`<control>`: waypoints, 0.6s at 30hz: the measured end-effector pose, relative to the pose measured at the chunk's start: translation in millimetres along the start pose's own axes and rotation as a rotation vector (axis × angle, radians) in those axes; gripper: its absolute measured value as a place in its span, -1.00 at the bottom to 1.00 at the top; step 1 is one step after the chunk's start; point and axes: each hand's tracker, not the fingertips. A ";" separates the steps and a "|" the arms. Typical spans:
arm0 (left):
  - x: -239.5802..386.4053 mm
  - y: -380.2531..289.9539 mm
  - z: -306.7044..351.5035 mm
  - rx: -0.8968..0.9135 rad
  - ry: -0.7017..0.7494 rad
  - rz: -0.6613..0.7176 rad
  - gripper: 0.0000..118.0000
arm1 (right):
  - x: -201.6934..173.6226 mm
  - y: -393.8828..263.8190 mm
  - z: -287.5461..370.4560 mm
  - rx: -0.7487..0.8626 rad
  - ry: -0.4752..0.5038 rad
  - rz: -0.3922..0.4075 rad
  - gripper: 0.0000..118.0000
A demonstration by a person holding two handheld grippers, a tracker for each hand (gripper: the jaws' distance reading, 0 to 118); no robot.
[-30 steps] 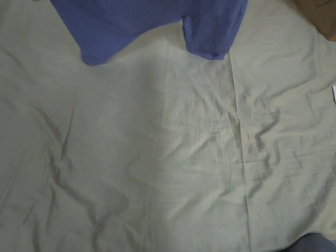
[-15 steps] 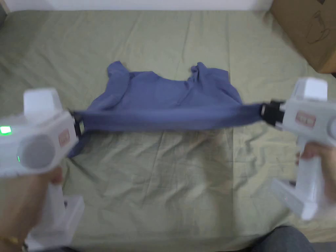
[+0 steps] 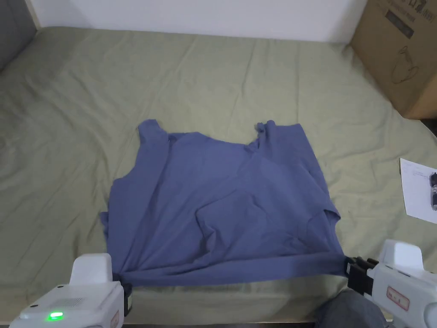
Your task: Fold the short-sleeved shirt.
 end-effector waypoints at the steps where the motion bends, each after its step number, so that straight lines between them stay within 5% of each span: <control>1: -3.3 -3.3 -2.2 0.007 -0.012 0.011 -0.51 | 1.9 -0.8 -0.5 -0.007 0.004 -0.003 -0.72; 3: -12.1 0.8 -0.2 0.016 -0.013 0.039 0.39 | 3.5 1.5 2.3 -0.013 0.003 0.001 0.16; 5: -19.2 7.8 11.3 0.069 -0.038 0.123 0.85 | 5.7 7.9 9.8 0.007 -0.015 0.021 0.67; 10: -49.0 47.2 47.4 0.253 -0.079 0.224 0.89 | 3.2 45.0 50.2 0.156 -0.021 0.064 0.68; 18: -28.2 90.6 93.8 0.731 -0.038 0.097 0.90 | -57.5 79.5 123.4 0.593 -0.009 0.136 0.83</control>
